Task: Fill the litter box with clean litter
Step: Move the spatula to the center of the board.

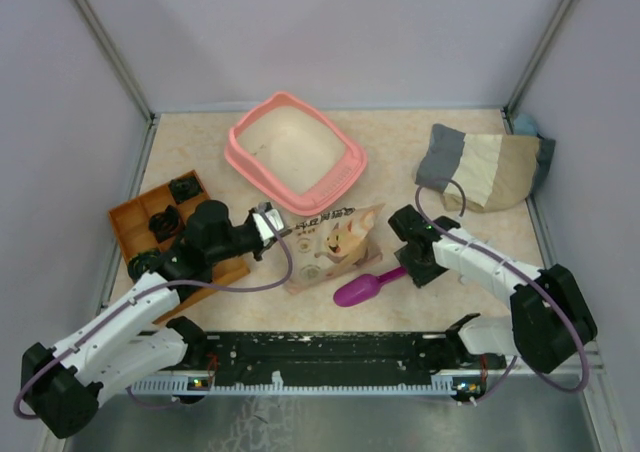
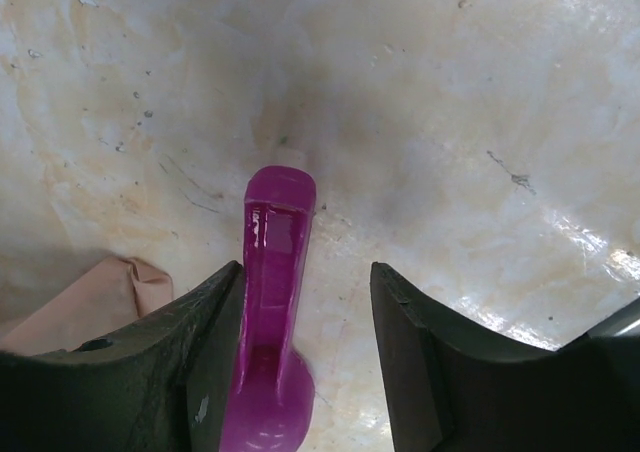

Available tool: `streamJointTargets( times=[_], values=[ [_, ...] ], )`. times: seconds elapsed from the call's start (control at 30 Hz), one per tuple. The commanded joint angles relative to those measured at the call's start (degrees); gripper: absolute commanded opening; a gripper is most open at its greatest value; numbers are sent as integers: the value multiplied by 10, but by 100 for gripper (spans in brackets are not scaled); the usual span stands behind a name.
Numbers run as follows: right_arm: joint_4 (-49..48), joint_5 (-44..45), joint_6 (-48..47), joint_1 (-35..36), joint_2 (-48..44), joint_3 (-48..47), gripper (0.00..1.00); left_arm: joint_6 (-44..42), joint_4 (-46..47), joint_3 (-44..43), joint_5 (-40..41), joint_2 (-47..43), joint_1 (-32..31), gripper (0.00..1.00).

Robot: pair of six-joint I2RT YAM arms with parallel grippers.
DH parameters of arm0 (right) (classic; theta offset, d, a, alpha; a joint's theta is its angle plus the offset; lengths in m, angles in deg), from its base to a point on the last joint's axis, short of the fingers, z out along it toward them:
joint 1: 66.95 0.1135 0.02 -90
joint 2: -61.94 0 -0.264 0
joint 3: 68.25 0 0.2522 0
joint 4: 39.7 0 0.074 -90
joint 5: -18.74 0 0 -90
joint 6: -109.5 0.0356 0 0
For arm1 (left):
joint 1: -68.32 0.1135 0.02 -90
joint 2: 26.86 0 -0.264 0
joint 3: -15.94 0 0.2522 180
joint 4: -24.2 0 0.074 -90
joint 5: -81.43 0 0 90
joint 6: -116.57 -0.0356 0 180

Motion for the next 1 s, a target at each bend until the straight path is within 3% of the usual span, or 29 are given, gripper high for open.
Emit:
streamJointTargets(
  times=[0.0, 0.23, 0.37, 0.5, 0.97],
  values=[
    [-30, 37, -3, 6, 29, -8, 53, 10, 99, -42, -12, -43, 1, 0],
    [-35, 65, -1, 6, 72, -26, 49, 14, 94, -34, -18, -48, 1, 0],
    [-16, 92, 19, 6, 81, -34, 34, 19, 93, -32, -19, -49, 1, 0],
    [10, 129, 38, -8, 75, -46, 30, 20, 95, -32, -32, -47, 1, 0],
    [15, 247, -53, -219, 107, -94, 28, 71, 132, -30, -63, -43, -25, 0]
  ],
)
